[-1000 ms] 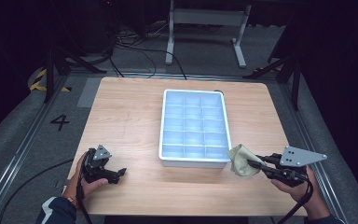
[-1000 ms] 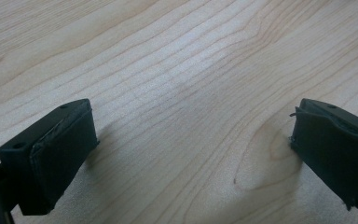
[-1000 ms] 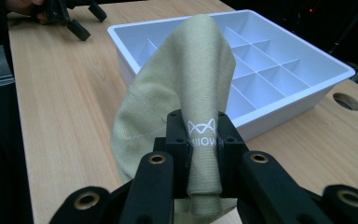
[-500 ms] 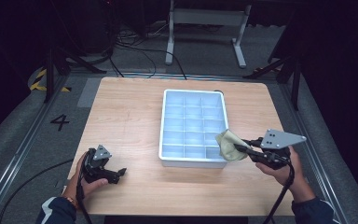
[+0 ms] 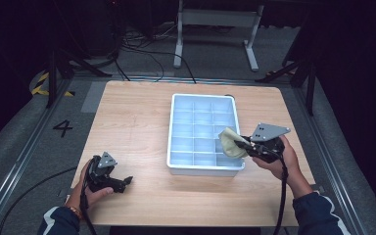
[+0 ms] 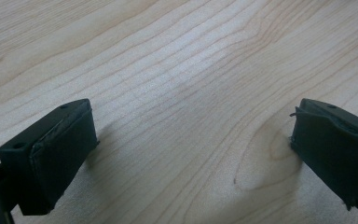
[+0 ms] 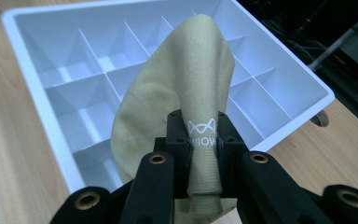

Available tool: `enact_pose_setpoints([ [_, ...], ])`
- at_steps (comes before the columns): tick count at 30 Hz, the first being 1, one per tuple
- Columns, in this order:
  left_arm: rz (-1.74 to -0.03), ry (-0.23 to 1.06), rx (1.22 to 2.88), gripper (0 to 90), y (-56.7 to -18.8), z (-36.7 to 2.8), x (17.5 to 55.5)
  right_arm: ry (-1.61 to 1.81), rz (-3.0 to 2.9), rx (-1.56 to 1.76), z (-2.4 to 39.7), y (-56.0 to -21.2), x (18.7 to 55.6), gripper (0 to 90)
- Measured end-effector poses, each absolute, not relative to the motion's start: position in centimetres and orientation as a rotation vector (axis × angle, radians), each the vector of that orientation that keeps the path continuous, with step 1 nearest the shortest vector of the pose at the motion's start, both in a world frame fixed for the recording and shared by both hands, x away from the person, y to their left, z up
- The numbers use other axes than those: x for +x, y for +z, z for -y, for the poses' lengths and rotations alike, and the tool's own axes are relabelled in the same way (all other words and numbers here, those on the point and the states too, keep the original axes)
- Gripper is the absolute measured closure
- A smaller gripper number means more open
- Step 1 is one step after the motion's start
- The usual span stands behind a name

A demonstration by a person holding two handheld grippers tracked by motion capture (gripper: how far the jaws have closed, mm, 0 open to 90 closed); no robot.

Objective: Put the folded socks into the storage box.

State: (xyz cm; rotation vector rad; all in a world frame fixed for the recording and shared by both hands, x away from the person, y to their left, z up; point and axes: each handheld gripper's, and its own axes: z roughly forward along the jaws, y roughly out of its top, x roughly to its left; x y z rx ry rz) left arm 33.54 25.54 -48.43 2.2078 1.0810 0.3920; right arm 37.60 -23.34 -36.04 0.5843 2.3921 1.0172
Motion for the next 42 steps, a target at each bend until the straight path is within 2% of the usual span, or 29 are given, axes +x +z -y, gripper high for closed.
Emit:
enact_pose_setpoints([
  [9,-1.081,0.392,2.208,0.3,-48.4,-25.5,33.5,0.908,-2.43,0.617,22.2,-37.4,39.7,80.3],
  [28,-1.083,0.395,2.214,0.3,-48.4,-25.6,33.5,0.444,-2.579,0.45,17.8,-39.7,41.8,80.5],
  [42,-1.083,0.395,2.214,0.3,-48.4,-25.6,33.5,0.225,-2.715,0.357,15.9,-40.5,43.1,80.6],
])
